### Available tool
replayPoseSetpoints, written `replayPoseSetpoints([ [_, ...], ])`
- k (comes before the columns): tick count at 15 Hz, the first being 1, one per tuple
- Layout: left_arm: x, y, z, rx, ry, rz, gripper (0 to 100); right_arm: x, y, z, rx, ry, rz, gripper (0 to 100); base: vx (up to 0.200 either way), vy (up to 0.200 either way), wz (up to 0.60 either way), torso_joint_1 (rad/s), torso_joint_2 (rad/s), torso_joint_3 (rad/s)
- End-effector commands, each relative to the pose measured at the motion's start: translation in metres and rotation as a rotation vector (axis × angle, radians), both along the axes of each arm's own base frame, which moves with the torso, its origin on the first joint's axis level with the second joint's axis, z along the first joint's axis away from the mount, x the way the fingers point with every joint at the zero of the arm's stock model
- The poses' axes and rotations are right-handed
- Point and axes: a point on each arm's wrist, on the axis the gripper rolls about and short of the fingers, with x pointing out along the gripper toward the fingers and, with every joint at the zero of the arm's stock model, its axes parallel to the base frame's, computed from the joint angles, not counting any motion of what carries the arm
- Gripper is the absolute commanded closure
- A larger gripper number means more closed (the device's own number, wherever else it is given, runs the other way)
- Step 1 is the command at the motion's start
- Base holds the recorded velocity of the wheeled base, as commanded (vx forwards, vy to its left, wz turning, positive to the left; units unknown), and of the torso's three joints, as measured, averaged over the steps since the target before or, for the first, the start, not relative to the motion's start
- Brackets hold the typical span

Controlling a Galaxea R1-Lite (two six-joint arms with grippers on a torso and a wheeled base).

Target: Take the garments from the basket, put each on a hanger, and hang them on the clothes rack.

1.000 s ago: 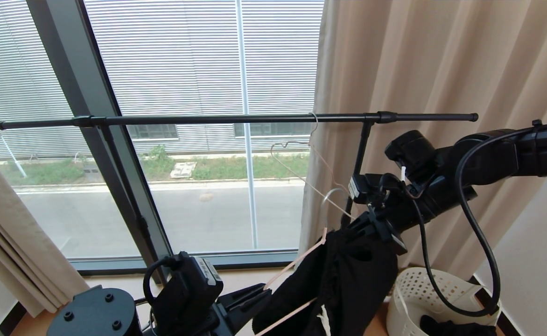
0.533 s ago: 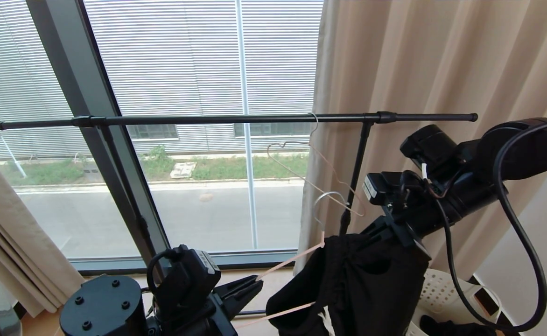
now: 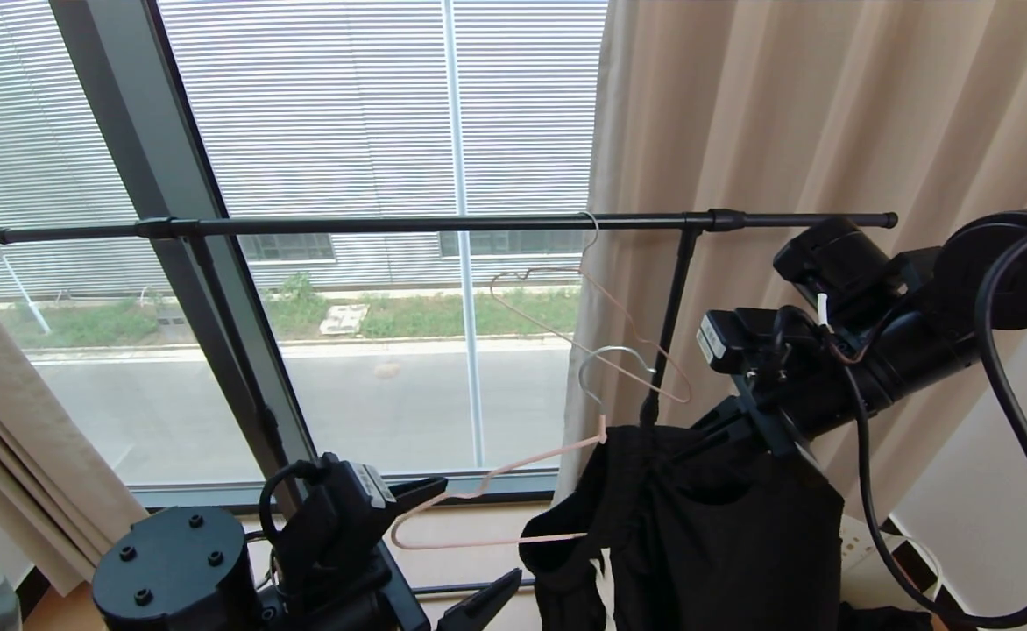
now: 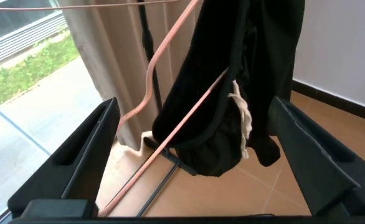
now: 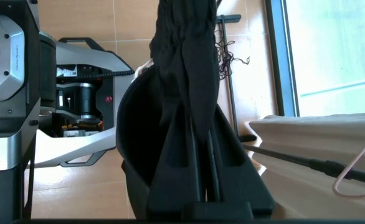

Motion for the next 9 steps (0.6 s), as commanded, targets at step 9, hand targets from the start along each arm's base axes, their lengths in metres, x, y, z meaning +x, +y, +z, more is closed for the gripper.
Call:
replayPoseSetpoints([
  [9, 0.042, 0.070, 0.016, -0.260, 0.188, -0.039, 0, -0.026, -0.009, 0.029, 0.027, -0.057, -0.042, 100, 0.000, 0.000, 0.00, 0.000, 0.00, 0.000],
])
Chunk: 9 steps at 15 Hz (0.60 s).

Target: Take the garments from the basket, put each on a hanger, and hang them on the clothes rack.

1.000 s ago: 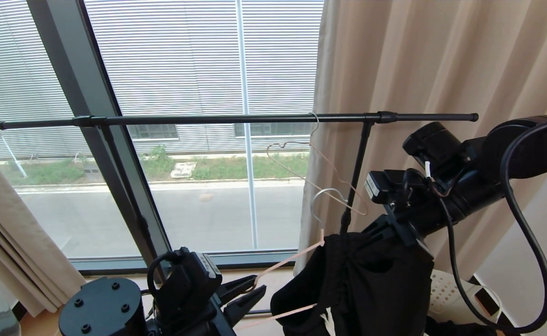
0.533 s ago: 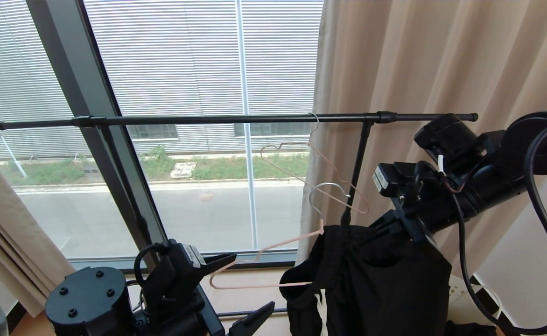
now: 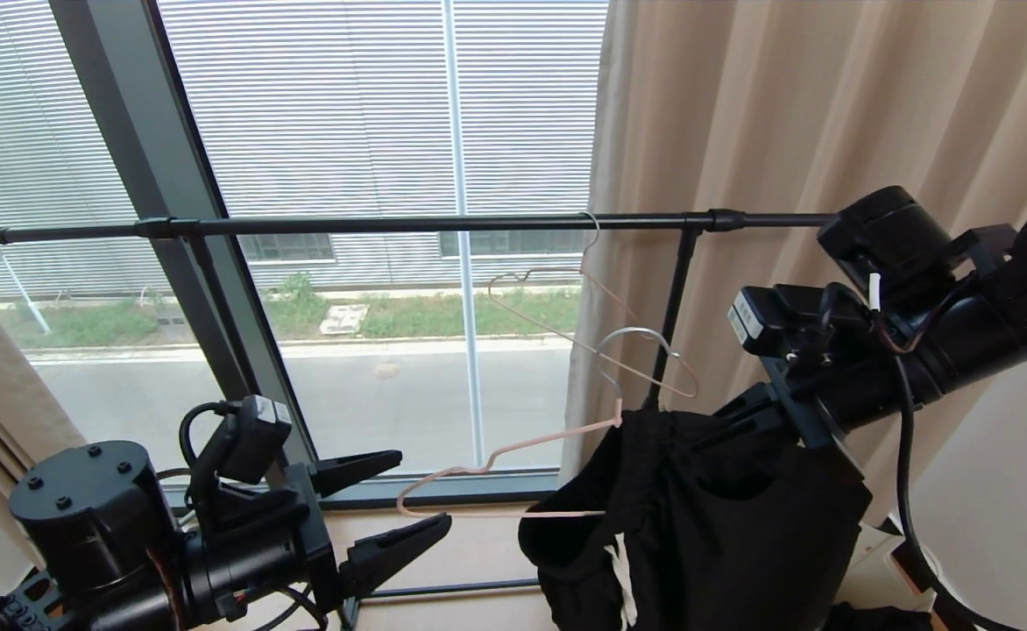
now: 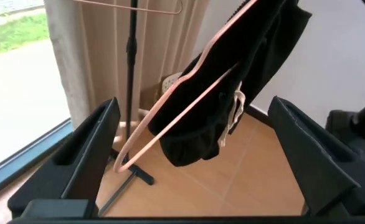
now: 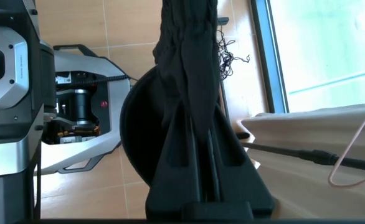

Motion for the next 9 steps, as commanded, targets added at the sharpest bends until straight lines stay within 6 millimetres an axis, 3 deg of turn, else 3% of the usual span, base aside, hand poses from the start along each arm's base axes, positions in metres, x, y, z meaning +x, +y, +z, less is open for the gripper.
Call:
replayPoseSetpoints([
  [1, 0.015, 0.023, 0.006, -0.088, 0.067, 0.010, 0, -0.011, -0.004, 0.009, 0.011, -0.026, -0.001, 100, 0.000, 0.000, 0.00, 0.000, 0.00, 0.000],
  [4, 0.034, 0.049, 0.001, -0.198, 0.233, -0.033, 0, -0.022, -0.010, 0.010, 0.014, -0.026, -0.009, 100, 0.000, 0.000, 0.00, 0.000, 0.00, 0.000],
  [8, 0.056, 0.055, -0.021, -0.221, 0.338, 0.002, 0, -0.028, -0.014, 0.015, 0.022, -0.041, -0.013, 100, 0.000, 0.000, 0.00, 0.000, 0.00, 0.000],
  [9, 0.064, 0.054, -0.038, -0.222, 0.401, 0.010, 0, -0.033, -0.015, 0.020, 0.039, -0.055, -0.006, 100, 0.000, 0.000, 0.00, 0.000, 0.00, 0.000],
])
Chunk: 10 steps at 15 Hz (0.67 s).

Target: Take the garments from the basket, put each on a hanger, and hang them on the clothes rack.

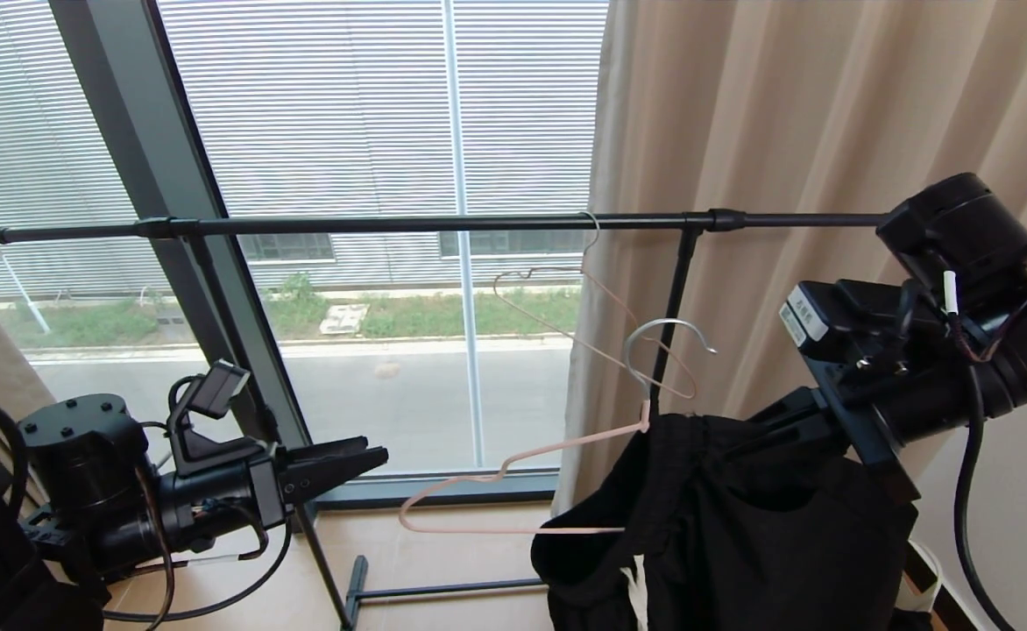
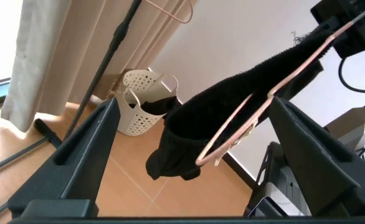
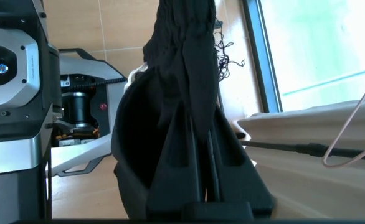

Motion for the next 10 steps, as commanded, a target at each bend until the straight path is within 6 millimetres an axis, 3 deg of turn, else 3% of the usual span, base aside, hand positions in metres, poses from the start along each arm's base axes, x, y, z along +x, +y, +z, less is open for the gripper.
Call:
replayPoseSetpoints([
  [1, 0.013, -0.001, -0.028, 0.004, 0.100, 0.004, 0, -0.012, -0.003, 0.008, 0.046, -0.018, 0.024, 100, 0.000, 0.000, 0.00, 0.000, 0.00, 0.000],
  [6, 0.012, -0.007, -0.031, 0.010, 0.110, -0.020, 0, -0.020, -0.005, 0.015, 0.095, -0.033, 0.052, 100, 0.000, 0.000, 0.00, 0.000, 0.00, 0.000],
  [10, -0.004, -0.029, -0.037, 0.056, 0.092, -0.116, 0, -0.018, -0.002, 0.018, 0.133, -0.053, 0.064, 100, 0.000, 0.000, 0.00, 0.000, 0.00, 0.000],
])
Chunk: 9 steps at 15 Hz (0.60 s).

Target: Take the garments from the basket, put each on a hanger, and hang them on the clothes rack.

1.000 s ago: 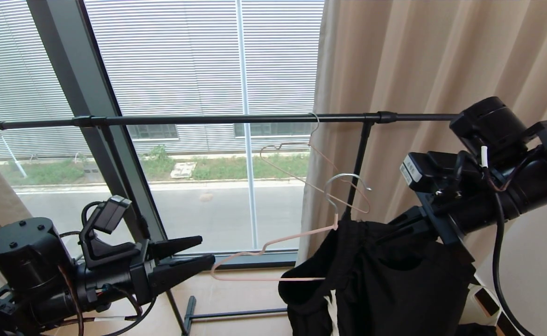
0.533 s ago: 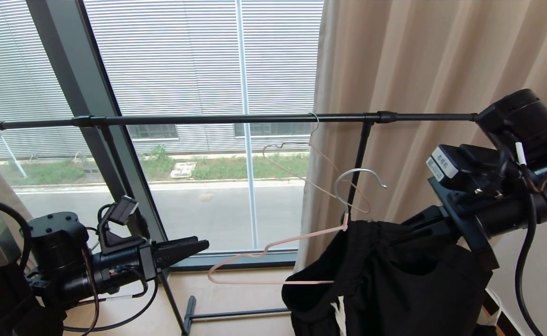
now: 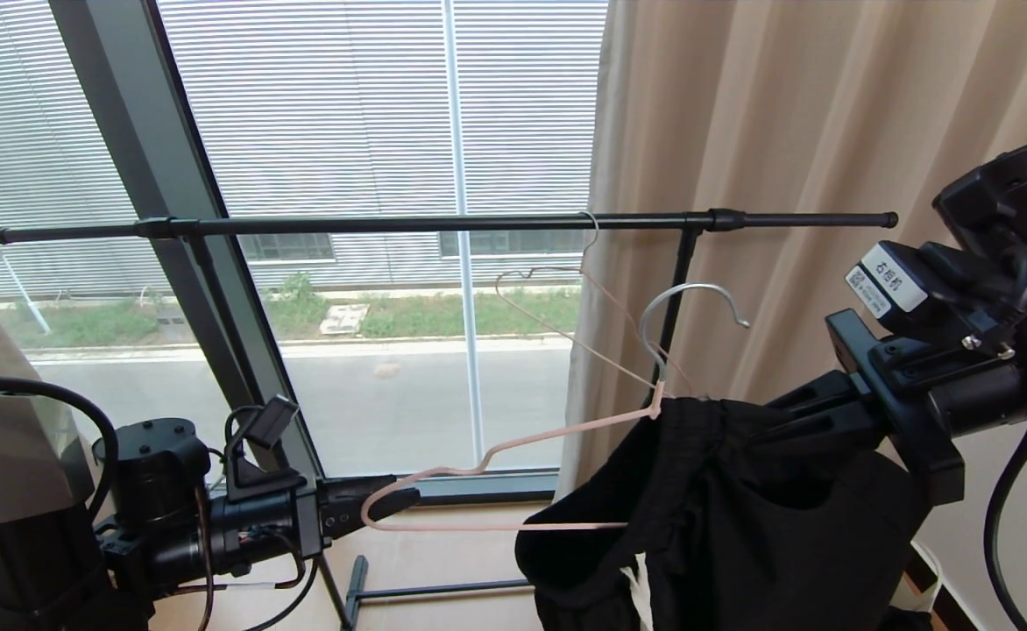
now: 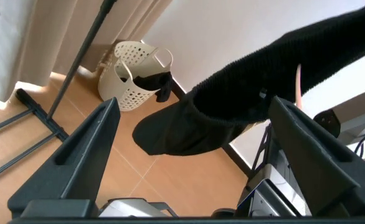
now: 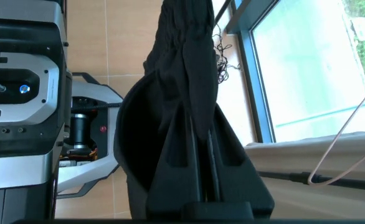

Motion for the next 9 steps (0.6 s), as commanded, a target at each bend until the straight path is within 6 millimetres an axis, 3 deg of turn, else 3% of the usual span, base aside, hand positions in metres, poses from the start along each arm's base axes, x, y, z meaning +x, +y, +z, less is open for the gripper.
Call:
replayPoseSetpoints([
  [1, -0.010, -0.014, -0.004, 0.021, 0.008, -0.052, 0, -0.001, 0.002, 0.001, 0.009, -0.006, 0.010, 100, 0.000, 0.000, 0.00, 0.000, 0.00, 0.000],
  [9, -0.012, -0.035, -0.001, 0.052, -0.043, -0.044, 0, -0.004, 0.016, 0.005, 0.031, -0.034, 0.065, 100, 0.000, 0.000, 0.00, 0.000, 0.00, 0.000],
])
